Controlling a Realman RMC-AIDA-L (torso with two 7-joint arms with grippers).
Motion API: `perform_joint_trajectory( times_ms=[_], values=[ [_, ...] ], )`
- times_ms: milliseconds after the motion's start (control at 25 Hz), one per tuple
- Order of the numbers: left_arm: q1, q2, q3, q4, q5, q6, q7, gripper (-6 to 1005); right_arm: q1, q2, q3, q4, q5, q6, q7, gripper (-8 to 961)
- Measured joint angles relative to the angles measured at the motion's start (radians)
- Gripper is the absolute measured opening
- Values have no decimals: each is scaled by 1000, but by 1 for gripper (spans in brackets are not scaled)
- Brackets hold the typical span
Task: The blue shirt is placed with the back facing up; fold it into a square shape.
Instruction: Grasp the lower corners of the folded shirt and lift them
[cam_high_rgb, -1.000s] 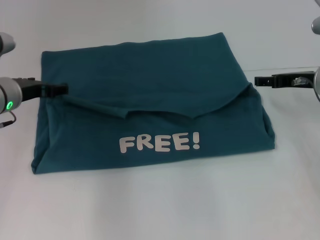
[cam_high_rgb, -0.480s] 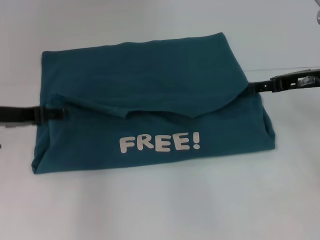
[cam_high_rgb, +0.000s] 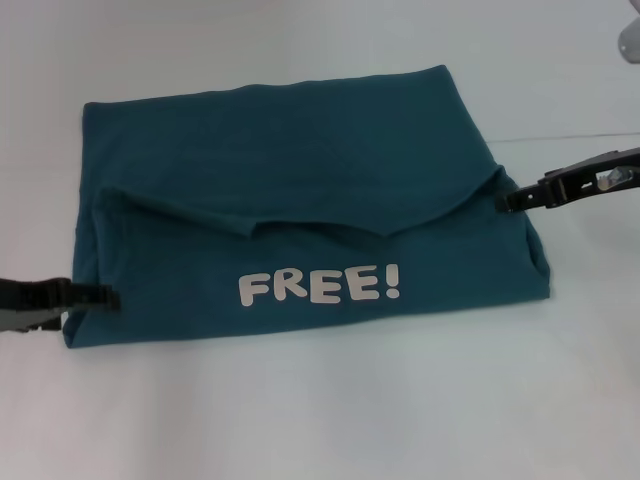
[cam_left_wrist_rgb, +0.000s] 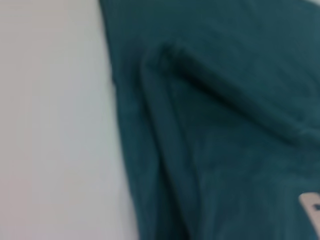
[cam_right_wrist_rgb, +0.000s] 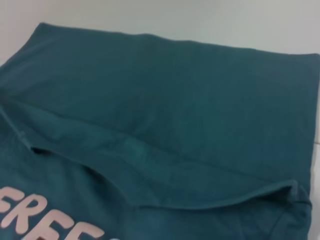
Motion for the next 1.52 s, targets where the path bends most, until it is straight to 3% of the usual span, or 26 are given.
perform_joint_trajectory(
  times_ms=[200,680,1120,1520],
  values=[
    [-4,-17,6,11,69,-48,-10,937,3,3,-17,-1,-5,-5,4,919],
    [-10,-18,14,-14,80,-75,-11,935,6,4,-18,-2,-6,-8,6,919],
    [-25,11,-32,-29,58,-23,11,931,12,4,-18,-2,-16,-5,7,918],
    [-38,12,-23,-92,64,-64,28,902,19,4,-55,1,-18,-3,24,919]
  ],
)
